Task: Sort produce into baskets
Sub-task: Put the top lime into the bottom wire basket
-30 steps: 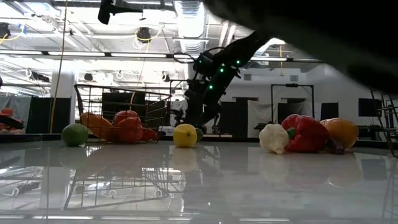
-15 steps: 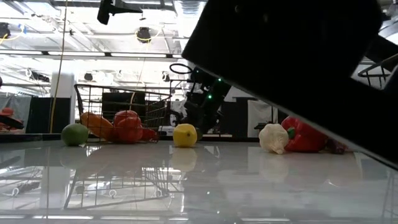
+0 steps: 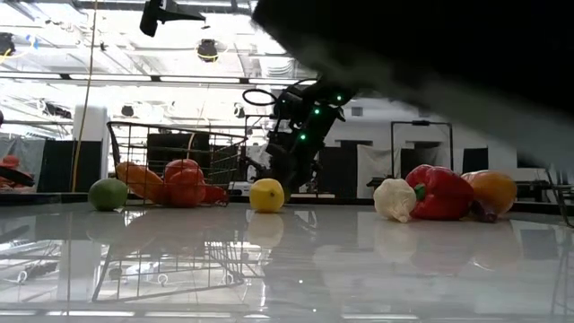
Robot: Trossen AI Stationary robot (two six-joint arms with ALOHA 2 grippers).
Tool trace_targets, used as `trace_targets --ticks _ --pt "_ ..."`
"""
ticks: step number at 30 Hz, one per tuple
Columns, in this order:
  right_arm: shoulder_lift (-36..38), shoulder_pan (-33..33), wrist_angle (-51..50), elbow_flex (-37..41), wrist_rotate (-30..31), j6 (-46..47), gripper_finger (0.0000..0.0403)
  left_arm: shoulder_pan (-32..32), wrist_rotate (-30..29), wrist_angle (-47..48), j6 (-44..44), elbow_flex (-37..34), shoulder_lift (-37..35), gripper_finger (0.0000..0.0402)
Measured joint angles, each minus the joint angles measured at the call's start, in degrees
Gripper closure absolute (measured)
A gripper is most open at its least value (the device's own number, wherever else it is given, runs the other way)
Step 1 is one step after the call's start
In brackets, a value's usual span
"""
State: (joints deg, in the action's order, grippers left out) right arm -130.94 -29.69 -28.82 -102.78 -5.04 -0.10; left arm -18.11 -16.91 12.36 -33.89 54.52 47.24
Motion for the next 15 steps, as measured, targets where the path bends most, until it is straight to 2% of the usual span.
trace_targets --ticks 7,15 --pt "4.97 0.17 -7.46 0.04 -0.29 -0.83 0.0133 0.0 0.35 0.35 0.02 0.0 0.0 0.0157" --pt "15.89 3.58 -23.52 0.04 -7.58 -2.65 0.0135 0.02 2.02 3.73 1.77 -0.02 -0.02 0.0157"
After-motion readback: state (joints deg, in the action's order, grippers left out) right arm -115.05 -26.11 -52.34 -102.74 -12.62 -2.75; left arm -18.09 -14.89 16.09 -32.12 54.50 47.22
